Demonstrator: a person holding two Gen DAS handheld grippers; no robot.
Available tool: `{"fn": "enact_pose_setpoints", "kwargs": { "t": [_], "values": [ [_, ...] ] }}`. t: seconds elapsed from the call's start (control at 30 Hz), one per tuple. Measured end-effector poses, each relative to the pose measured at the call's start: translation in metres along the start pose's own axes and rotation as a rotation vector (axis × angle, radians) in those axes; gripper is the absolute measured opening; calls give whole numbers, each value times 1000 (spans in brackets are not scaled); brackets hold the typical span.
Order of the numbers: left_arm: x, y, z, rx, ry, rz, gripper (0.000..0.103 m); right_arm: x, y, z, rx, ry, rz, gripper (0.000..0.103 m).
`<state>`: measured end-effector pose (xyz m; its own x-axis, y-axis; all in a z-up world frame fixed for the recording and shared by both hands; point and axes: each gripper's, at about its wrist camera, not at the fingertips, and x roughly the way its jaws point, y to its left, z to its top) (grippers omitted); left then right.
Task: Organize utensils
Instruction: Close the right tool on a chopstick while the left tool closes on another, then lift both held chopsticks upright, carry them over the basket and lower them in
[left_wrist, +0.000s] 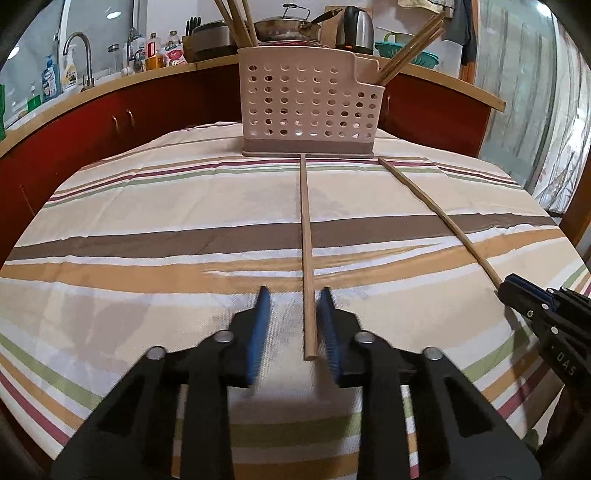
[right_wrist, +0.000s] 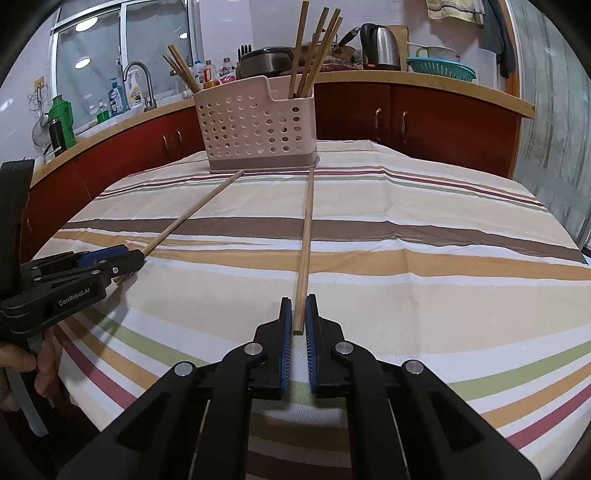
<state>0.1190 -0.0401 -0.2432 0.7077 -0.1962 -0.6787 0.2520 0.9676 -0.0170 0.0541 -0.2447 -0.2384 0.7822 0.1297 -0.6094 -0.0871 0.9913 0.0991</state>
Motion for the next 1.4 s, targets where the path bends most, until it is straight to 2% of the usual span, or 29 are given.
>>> {"fn": "enact_pose_setpoints", "kwargs": {
  "t": [0.1, 0.13, 0.3, 0.47, 0.6, 1.0, 1.2, 1.4],
  "values": [
    [-1, 0, -1, 2, -6, -12, 7, 0, 1, -1, -1, -2, 5, 8],
    [-1, 0, -1, 7, -7, -18, 7, 0, 1, -1, -1, -2, 7, 8],
    [-5, 0, -3, 7, -14, -29, 6, -2, 2, 1, -3, -3, 16, 7],
    [-17, 4, 1, 1, -51, -22, 6, -16, 6, 9, -18, -50, 11, 7],
    [-35, 11, 8, -9, -103, -16, 6, -34, 8, 20, -28, -104, 7, 7],
    [-119, 24, 44, -37, -342, -7, 6, -92, 10, 57, -34, -273, 12, 7],
    [-140, 26, 59, -34, -408, -11, 6, -101, 15, 72, -44, -320, 24, 7],
    [-139, 23, 76, -6, -443, -10, 6, -98, 19, 94, -67, -362, 29, 7]
  ]
}}
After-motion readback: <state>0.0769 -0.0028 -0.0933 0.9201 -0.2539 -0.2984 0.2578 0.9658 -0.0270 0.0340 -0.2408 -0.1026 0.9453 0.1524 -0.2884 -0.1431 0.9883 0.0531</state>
